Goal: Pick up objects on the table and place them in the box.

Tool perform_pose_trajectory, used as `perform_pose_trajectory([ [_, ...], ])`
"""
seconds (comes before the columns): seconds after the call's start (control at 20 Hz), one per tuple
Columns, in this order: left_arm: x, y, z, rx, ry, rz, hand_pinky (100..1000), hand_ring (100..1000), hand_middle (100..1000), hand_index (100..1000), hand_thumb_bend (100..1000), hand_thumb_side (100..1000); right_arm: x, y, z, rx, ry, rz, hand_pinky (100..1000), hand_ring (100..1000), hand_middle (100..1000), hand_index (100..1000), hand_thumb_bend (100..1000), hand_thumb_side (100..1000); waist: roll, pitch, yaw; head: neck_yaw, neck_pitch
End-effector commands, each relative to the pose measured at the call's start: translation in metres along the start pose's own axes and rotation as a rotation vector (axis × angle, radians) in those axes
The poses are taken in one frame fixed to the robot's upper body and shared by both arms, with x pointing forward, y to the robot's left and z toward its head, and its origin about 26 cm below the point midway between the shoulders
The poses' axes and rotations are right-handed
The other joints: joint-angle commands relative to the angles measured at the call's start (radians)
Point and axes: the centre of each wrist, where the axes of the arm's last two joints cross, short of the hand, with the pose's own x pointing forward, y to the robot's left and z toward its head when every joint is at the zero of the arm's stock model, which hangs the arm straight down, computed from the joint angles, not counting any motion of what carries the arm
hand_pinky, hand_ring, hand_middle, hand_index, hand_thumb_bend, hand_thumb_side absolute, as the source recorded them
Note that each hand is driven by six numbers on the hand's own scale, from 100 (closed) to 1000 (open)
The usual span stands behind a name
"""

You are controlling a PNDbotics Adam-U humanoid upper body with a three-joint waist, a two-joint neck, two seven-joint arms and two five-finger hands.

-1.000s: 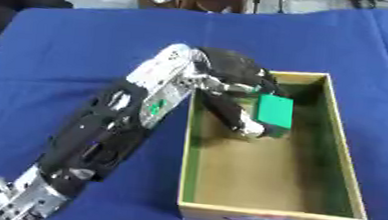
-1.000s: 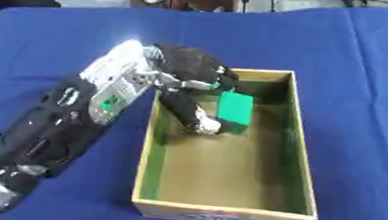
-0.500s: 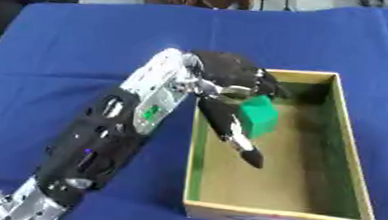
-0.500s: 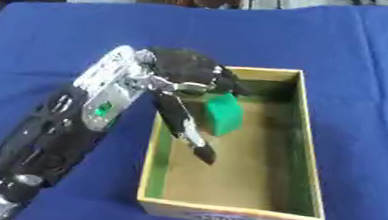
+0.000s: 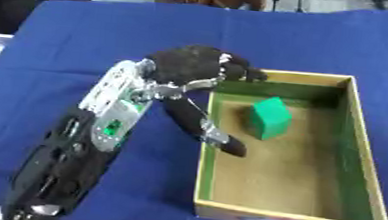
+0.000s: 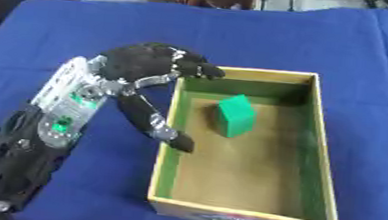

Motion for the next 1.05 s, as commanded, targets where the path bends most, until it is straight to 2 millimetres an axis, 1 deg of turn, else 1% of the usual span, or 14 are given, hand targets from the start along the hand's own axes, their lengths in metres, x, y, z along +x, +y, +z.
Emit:
perform_pose_trajectory([
  [0.05,-0.003,0.029,0.024,0.224,0.063,0.041,463,672,709,935,371,1000,0.006,-0.001,-0.008,-0.017,-0.036,-0.011,747,819,640,765,100,789,-0.008,-0.020,0.006,-0.008,-0.008],
  [0.1,-0.003,0.034,0.031,0.310,0.086,0.077,459,663,703,934,338,1000,0.006,-0.001,-0.009,-0.020,-0.038,-0.012,746,818,640,765,100,770,-0.009,-0.022,0.009,-0.011,-0.010],
  [0.25,0.003,0.049,0.054,0.613,0.105,0.216,443,628,666,917,265,1000,0.007,-0.001,-0.010,-0.024,-0.041,-0.018,746,817,640,764,100,771,-0.015,-0.027,0.023,-0.016,-0.015],
  [0.35,0.003,0.055,0.068,0.783,0.103,0.305,432,611,637,892,265,1000,0.007,0.000,-0.010,-0.025,-0.043,-0.023,745,816,640,764,100,772,-0.018,-0.029,0.028,-0.020,-0.021],
  [0.45,-0.003,0.054,0.081,0.899,0.111,0.364,426,598,620,879,240,1000,0.007,0.000,-0.011,-0.028,-0.046,-0.025,744,814,640,764,100,774,-0.021,-0.031,0.029,-0.022,-0.027],
  [0.6,-0.011,0.050,0.101,1.001,0.148,0.402,420,587,606,864,240,1000,0.007,-0.001,-0.012,-0.037,-0.049,-0.022,743,812,640,763,100,776,-0.023,-0.033,0.030,-0.027,-0.032],
  [0.65,-0.013,0.048,0.107,1.026,0.162,0.408,418,584,604,860,213,1000,0.007,-0.002,-0.012,-0.040,-0.051,-0.020,743,812,640,763,100,778,-0.024,-0.034,0.030,-0.028,-0.031],
  [0.7,-0.015,0.045,0.112,1.048,0.178,0.414,416,581,603,857,236,1000,0.007,-0.002,-0.013,-0.043,-0.052,-0.017,743,812,640,763,100,778,-0.024,-0.035,0.032,-0.030,-0.029],
  [0.75,-0.016,0.043,0.117,1.064,0.192,0.418,414,579,602,852,236,1000,0.007,-0.003,-0.013,-0.046,-0.052,-0.015,743,812,640,763,100,778,-0.025,-0.035,0.033,-0.031,-0.026],
  [0.9,-0.019,0.035,0.130,1.100,0.232,0.425,412,575,603,846,242,1000,0.007,-0.004,-0.013,-0.053,-0.055,-0.011,742,811,640,763,100,779,-0.025,-0.036,0.038,-0.033,-0.012],
  [0.95,-0.019,0.031,0.134,1.113,0.244,0.429,407,572,601,843,229,1000,0.007,-0.004,-0.014,-0.053,-0.056,-0.010,742,810,640,763,100,782,-0.026,-0.036,0.039,-0.033,-0.006],
  [1.05,-0.019,0.024,0.142,1.135,0.265,0.441,396,563,592,837,242,1000,0.007,-0.004,-0.014,-0.055,-0.060,-0.009,742,809,640,762,100,782,-0.027,-0.036,0.040,-0.030,0.006],
])
